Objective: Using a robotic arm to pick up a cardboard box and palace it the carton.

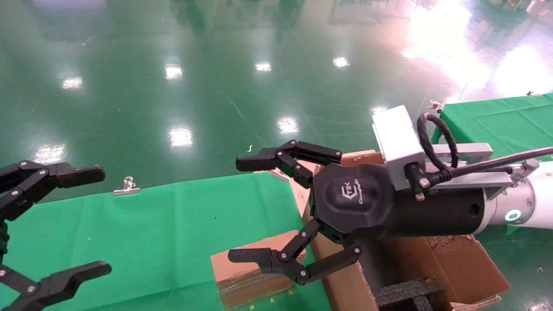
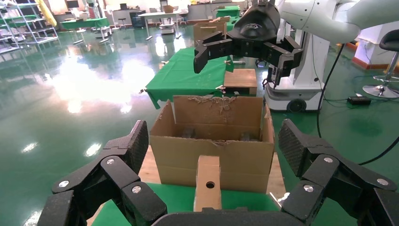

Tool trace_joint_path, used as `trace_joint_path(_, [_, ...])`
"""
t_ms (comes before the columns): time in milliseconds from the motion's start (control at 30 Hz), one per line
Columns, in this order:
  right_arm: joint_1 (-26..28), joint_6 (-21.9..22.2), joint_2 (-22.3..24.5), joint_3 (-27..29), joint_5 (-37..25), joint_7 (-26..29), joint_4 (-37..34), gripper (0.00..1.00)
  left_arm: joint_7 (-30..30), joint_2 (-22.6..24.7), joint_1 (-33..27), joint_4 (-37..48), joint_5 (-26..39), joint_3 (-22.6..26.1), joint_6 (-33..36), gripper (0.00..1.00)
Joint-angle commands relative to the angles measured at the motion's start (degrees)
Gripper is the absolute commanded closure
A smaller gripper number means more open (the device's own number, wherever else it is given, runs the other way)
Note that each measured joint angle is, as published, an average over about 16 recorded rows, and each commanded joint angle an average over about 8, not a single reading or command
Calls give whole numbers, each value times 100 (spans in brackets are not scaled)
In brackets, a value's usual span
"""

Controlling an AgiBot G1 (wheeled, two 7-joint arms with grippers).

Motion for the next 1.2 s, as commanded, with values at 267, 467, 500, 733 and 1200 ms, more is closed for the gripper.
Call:
trace_joint_path(267, [0,0,0,1,-1,0,0,0,0,0,0,0,0,0,0,100])
trace_joint_path(467, [35,-13,3,-39,-102,-17,16,0,0,0,0,0,0,0,0,100])
trace_joint_path(500, [60,-23,0,-65,-161,-23,22,0,0,0,0,1,0,0,0,100])
trace_joint_path(733, [502,-225,-124,-497,-1090,-108,71,0,1,0,-1,1,0,1,0,100])
trace_joint_path(1200, [1577,-410,-873,-1764,-3115,-276,-235,0,1,0,-1,1,-1,2,0,100])
